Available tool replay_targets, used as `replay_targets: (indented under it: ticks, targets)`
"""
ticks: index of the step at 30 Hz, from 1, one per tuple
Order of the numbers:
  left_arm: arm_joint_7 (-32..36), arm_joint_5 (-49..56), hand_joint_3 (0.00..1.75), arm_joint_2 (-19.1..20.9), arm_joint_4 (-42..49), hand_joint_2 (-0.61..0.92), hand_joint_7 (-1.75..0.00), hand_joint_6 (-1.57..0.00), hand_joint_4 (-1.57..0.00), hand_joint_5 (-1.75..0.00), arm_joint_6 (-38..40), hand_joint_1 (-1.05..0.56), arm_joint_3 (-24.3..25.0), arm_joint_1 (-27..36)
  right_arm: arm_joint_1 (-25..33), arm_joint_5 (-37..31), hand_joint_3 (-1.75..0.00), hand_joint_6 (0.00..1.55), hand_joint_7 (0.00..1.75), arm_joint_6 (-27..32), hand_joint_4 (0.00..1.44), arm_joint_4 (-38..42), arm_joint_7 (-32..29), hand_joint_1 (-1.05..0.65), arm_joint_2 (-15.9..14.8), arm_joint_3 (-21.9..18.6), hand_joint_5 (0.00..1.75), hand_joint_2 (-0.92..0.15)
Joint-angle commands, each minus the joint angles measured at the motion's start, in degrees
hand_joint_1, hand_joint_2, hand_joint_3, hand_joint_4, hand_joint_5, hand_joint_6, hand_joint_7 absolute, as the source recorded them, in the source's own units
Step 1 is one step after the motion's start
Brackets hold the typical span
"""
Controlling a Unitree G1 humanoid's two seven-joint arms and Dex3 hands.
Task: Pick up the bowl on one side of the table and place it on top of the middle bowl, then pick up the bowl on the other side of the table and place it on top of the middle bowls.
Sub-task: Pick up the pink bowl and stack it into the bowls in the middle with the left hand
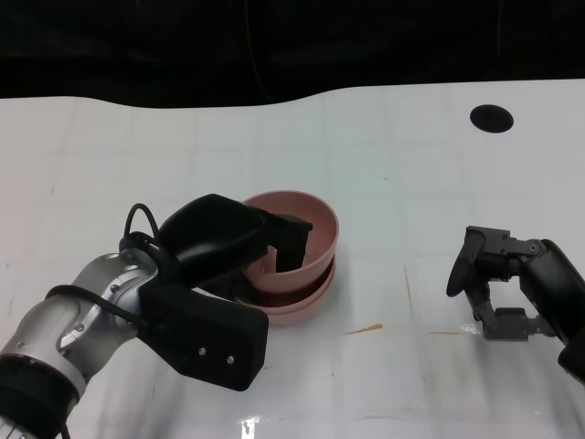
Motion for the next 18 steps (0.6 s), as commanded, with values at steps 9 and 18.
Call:
replay_targets:
  ticks: [9,18]
  targets:
    - [4.53,0.82,0.03,1.04,1.77,0.92,-1.07,-0.86,-0.87,-1.34,-3.88,-0.02,0.22,0.72,0.22,0.86,-1.24,0.73,1.56,-0.25,0.85,-0.45,0.04,-0.06,-0.91,-0.84,1.75,-0.53]
    - [7.3,0.89,0.03,1.5,3.79,0.92,-0.35,-1.21,-1.0,-0.98,-6.31,-0.46,0.8,0.37,0.1,0.52,-1.24,0.73,1.56,-0.45,0.85,-0.31,-0.16,-0.05,-1.09,-0.8,1.75,-0.53]
